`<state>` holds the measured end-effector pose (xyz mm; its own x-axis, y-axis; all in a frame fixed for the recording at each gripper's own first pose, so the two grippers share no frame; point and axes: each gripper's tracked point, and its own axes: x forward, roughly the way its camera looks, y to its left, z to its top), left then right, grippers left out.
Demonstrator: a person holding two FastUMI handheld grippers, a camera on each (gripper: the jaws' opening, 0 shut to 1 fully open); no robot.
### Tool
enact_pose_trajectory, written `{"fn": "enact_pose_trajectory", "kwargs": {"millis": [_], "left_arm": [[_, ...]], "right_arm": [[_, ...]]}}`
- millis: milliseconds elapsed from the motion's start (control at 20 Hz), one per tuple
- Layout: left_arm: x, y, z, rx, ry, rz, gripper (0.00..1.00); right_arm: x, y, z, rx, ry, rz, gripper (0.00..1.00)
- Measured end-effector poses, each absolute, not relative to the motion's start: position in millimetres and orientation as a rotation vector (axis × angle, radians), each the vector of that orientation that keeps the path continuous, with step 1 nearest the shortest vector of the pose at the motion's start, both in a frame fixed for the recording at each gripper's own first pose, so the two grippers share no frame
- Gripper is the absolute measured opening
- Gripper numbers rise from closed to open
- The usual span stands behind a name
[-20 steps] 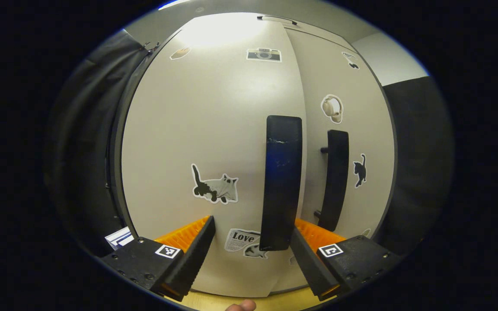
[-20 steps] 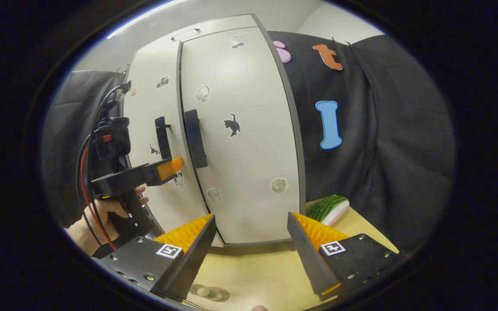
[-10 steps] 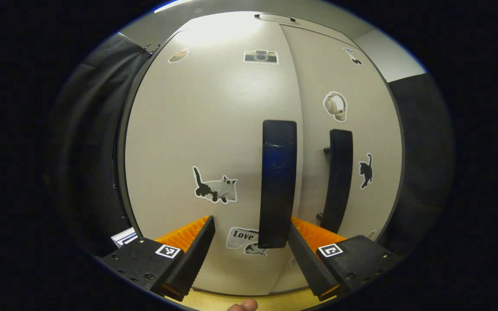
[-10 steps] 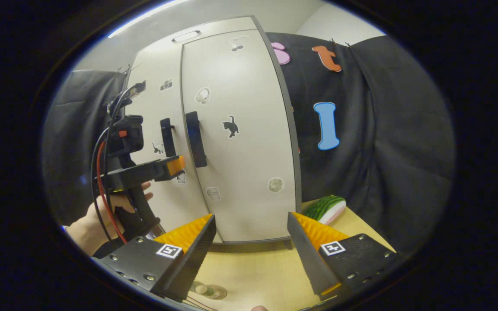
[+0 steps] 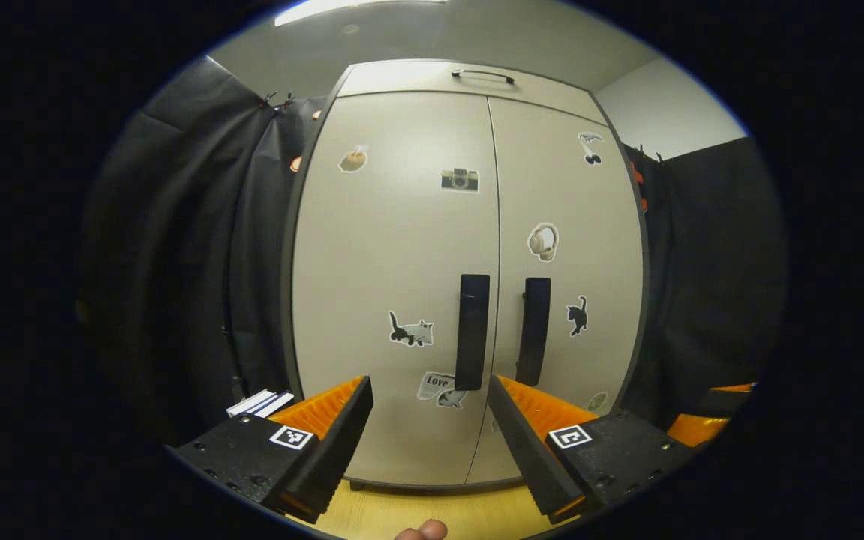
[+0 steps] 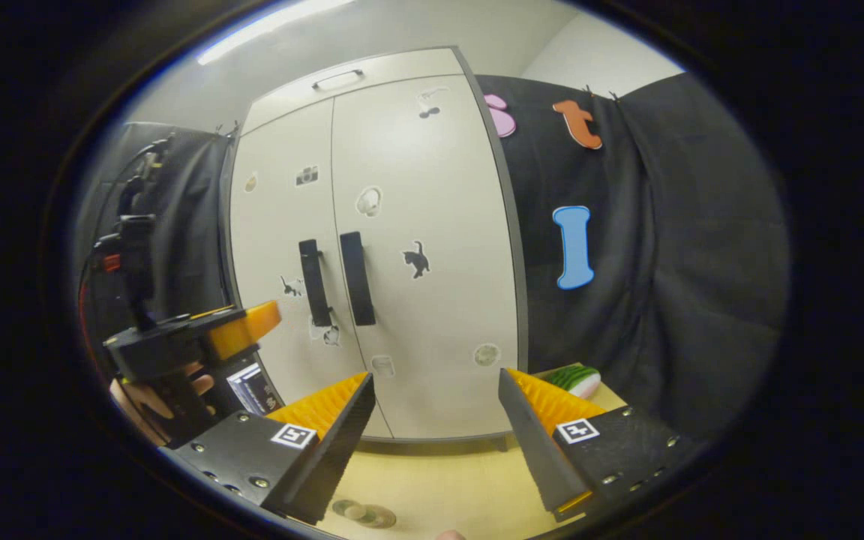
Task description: Grasp the bottle in the cabinet with the left hand and place it on the coaster, then close the right door with the right hand and the left door with the left hand.
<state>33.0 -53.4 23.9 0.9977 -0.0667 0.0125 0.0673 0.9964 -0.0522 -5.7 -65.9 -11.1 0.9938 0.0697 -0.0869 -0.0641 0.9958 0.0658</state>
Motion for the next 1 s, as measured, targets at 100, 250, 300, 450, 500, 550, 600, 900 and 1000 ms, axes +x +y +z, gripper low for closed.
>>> {"fn": "enact_pose_trajectory", "kwargs": {"millis": [100,250,300,450,500,550,600,900,1000], "left_arm": [[8,-40,28,-0.053,-0.014,-0.046,0.98],[-22,-29,27,-0.049,-0.005,-0.032,0.97],[-31,-27,25,-0.05,-0.003,-0.03,0.96],[-50,-19,18,-0.039,0.01,-0.013,0.96],[-54,-18,16,-0.039,0.014,-0.017,0.96],[-57,-18,13,-0.044,0.019,-0.018,0.96],[-59,-17,10,-0.048,0.03,-0.017,0.96],[-65,-8,3,-0.043,0.046,-0.009,0.97],[-66,-8,4,-0.047,0.044,-0.011,0.96]], "right_arm": [[-10,-64,-4,0.052,0.077,0.063,1.0],[-18,-60,4,0.035,0.065,0.06,0.97],[-22,-60,6,0.029,0.057,0.056,1.0],[-30,-58,13,0.007,0.038,0.049,1.0],[-32,-57,14,0.001,0.036,0.051,1.0],[-34,-56,15,-0.005,0.032,0.05,1.0],[-36,-56,16,-0.011,0.03,0.049,1.0],[-45,-55,17,-0.012,0.026,0.045,0.97],[-46,-54,18,-0.007,0.025,0.049,1.0]]}}
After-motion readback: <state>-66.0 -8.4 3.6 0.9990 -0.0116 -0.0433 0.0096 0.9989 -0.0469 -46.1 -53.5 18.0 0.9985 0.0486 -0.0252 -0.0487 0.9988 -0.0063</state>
